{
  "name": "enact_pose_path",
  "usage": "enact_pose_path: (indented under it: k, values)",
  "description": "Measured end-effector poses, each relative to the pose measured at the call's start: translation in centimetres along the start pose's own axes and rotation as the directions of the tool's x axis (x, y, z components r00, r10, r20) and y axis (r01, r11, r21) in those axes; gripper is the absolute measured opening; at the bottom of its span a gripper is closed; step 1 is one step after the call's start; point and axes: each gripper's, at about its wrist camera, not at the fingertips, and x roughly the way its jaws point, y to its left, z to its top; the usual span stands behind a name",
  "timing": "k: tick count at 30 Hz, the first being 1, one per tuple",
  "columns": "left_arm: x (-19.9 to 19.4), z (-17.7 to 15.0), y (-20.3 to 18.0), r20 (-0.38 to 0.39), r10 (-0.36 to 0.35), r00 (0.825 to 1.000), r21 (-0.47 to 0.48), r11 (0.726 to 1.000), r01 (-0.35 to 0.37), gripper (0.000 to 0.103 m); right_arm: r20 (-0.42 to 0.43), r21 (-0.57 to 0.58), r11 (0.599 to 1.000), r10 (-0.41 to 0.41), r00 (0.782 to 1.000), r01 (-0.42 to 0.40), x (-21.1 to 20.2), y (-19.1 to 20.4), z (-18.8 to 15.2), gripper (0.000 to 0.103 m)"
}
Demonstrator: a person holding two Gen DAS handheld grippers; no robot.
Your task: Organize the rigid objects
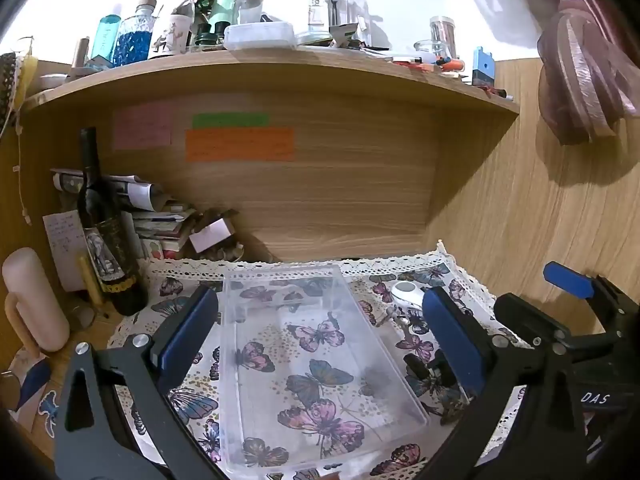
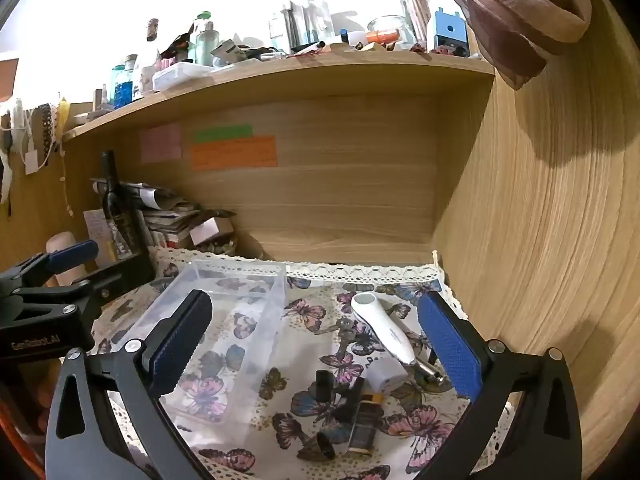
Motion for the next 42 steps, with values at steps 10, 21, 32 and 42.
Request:
enact_pose_path:
  k: [10, 21, 32, 42]
  values:
    - [0.0, -0.1, -0.4, 0.006, -0.013, 1.0, 0.004, 1.0, 0.013, 0.103, -0.008, -0.003, 1.0, -0.015, 1.0, 0.015, 0.1, 0.5, -0.3, 0.103]
    - [0.2, 0.4, -0.2, 0.024, -0.007, 1.0, 0.004, 1.0, 0.007, 0.103, -0.006, -0.012, 1.0, -0.02, 1.0, 0.02, 0.0, 0.3, -0.1, 0.103]
    - [-0.6, 0.6, -0.3, 0.059, 0.008, 0.998, 0.011, 1.0, -0.008, 0.103, 0.011, -0.02, 1.0, -0.024, 1.0, 0.025, -0.2, 0.4, 0.1, 0.103]
    - [-0.8, 0.6, -0.5, 0.063, -0.001, 0.998, 0.013, 1.0, 0.0, 0.103, 0.02, -0.025, 0.999, -0.025, 0.999, 0.026, -0.5, 0.8, 0.1, 0.103]
